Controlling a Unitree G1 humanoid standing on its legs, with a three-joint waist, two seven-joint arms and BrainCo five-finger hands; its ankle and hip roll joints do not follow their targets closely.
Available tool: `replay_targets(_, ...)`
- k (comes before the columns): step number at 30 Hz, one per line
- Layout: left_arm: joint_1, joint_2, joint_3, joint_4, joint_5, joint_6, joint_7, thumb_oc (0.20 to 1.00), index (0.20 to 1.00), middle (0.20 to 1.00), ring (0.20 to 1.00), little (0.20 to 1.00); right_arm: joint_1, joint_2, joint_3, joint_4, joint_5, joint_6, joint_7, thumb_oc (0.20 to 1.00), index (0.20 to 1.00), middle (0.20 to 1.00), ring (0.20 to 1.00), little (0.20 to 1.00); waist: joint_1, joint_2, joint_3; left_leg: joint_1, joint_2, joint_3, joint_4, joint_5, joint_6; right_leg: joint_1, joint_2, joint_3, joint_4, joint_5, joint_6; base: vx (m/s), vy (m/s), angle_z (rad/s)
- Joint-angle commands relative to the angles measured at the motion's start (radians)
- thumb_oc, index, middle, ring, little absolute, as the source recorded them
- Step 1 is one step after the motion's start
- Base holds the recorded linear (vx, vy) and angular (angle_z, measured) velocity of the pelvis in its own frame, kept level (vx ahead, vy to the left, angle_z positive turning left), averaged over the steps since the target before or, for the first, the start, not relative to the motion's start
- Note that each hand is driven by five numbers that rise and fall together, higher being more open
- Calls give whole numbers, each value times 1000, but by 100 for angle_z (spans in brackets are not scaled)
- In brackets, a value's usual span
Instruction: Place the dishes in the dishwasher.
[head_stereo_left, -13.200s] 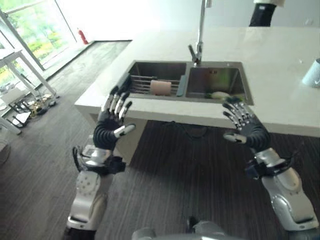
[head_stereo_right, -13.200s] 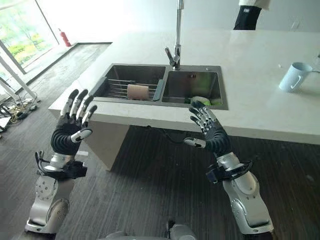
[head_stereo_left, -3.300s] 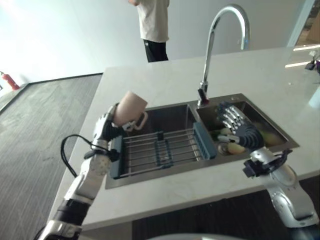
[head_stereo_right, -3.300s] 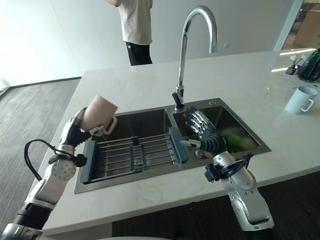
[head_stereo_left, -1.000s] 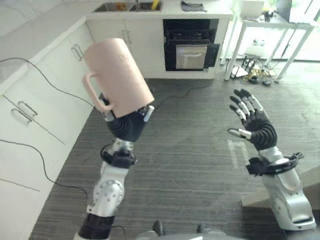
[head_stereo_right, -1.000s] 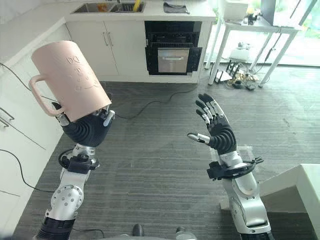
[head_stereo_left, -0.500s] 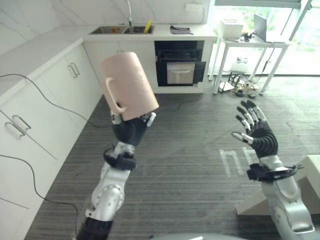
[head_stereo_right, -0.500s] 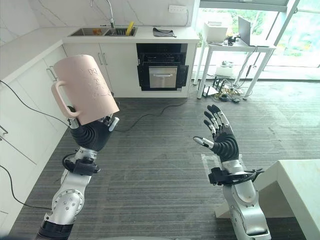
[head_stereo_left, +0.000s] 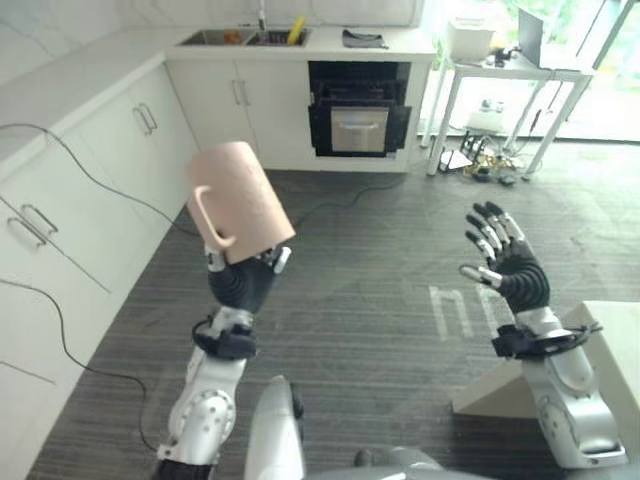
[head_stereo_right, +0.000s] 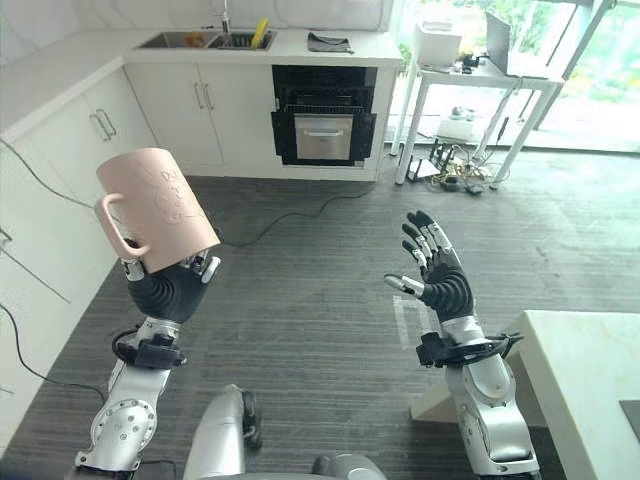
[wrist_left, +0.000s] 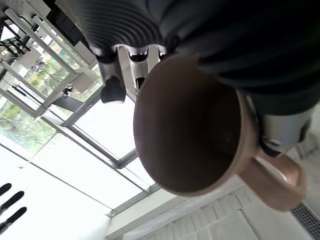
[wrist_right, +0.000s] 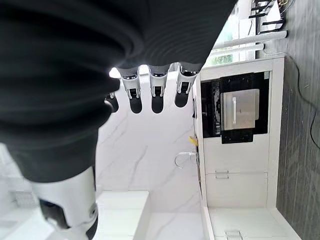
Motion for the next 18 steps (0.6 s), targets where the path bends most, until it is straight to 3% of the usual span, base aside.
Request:
replay_targets(1, -30, 37, -19, -81, 73, -49, -50, 200, 200, 200, 200, 200, -28, -38, -27, -74, 58, -62, 32, 1000, 1000, 1000, 1000, 1000, 28, -15, -2, 212, -7, -139, -147, 203, -67, 183, -8, 161, -75, 2, 36, 420, 253, -59)
replay_targets(4, -30, 39, -24, -69, 60, -69, -44, 200, 200, 200, 200, 200, -25, -62, -35, -58, 99, -87, 71, 1000, 1000, 1000, 1000, 1000, 28, -10, -22, 236, 1, -115, -148, 152, -64, 200, -41, 157, -61, -35, 57, 558, 435, -57)
replay_targets(5, -68, 39, -25, -63, 52, -52, -35, 200, 200, 200, 200, 200, 2, -36, -49, -79, 96, -78, 91, 1000, 1000, 1000, 1000, 1000, 29, -11, -46, 268, -11, -64, -123, 137, -47, 225, -91, 108, -1, -79, 94, 761, 602, -39)
replay_targets(6, -85, 41, -30, -70, 50, -38, -25, 200, 200, 200, 200, 200, 4, -31, -47, -87, 89, -73, 88, 1000, 1000, 1000, 1000, 1000, 33, -20, -60, 274, -24, -45, -122, 131, -35, 231, -113, 82, 13, -69, 113, 743, 597, 10)
replay_targets(8, -103, 44, -38, -83, 52, -17, -22, 200, 200, 200, 200, 200, -8, -26, -38, -100, 70, -67, 75, 1000, 1000, 1000, 1000, 1000, 37, -39, -79, 293, -56, -17, -128, 113, -5, 201, -148, 46, 92, 17, 160, 394, 361, 39)
replay_targets(10, -110, 48, -36, -98, 61, 17, -19, 200, 200, 200, 200, 200, -16, -11, -42, -114, 71, -57, 48, 1000, 1000, 1000, 1000, 1000, 47, -56, -100, 323, -115, -42, -126, 71, 41, 132, -167, 48, 284, 145, 193, 530, 408, 36)
replay_targets(11, -107, 49, -38, -97, 60, 22, -19, 200, 200, 200, 200, 200, -10, -2, -42, -114, 70, -60, 49, 1000, 1000, 1000, 1000, 1000, 51, -61, -104, 325, -131, -47, -122, 61, 51, 124, -169, 49, 319, 169, 195, 536, 382, 65)
replay_targets(12, -100, 47, -37, -99, 62, 40, -24, 200, 200, 200, 200, 200, 4, 18, -35, -121, 51, -58, 55, 1000, 1000, 1000, 1000, 1000, 61, -58, -110, 337, -156, -59, -116, 37, 74, 90, -178, 26, 450, 238, 197, 413, 333, 69)
replay_targets(13, -90, 45, -44, -108, 73, 46, -23, 200, 200, 200, 200, 200, 15, 34, -14, -132, 29, -55, 58, 1000, 1000, 1000, 1000, 1000, 62, -37, -105, 363, -155, -70, -116, 16, 87, 22, -188, 5, 593, 262, 189, 402, 342, 44)
replay_targets(14, -83, 40, -45, -111, 85, 41, -16, 200, 200, 200, 200, 200, 11, 39, 4, -132, 12, -54, 63, 1000, 1000, 1000, 1000, 1000, 55, -28, -98, 387, -152, -67, -121, 8, 89, -56, -190, 5, 648, 261, 180, 314, 235, 13)
replay_targets(15, -84, 44, -46, -110, 82, 36, -10, 200, 200, 200, 200, 200, 3, 37, 21, -122, -7, -56, 53, 1000, 1000, 1000, 1000, 1000, 49, -23, -87, 406, -152, -60, -125, 1, 91, -102, -185, -10, 637, 232, 165, 322, 89, -6)
replay_targets(16, -98, 60, -40, -106, 56, 43, -6, 200, 200, 200, 200, 200, -8, 16, 24, -115, 10, -54, 33, 1000, 1000, 1000, 1000, 1000, 46, -32, -78, 408, -164, -51, -130, 5, 86, -108, -160, -48, 502, 166, 152, 338, -4, -17)
replay_targets(18, -118, 72, -41, -88, 43, 46, -14, 200, 200, 200, 200, 200, -18, 3, 23, -101, 27, -62, 13, 1000, 1000, 1000, 1000, 1000, 33, -40, -61, 432, -172, -55, -135, -2, 80, -122, -156, -95, 359, 153, 149, 299, -121, -3)
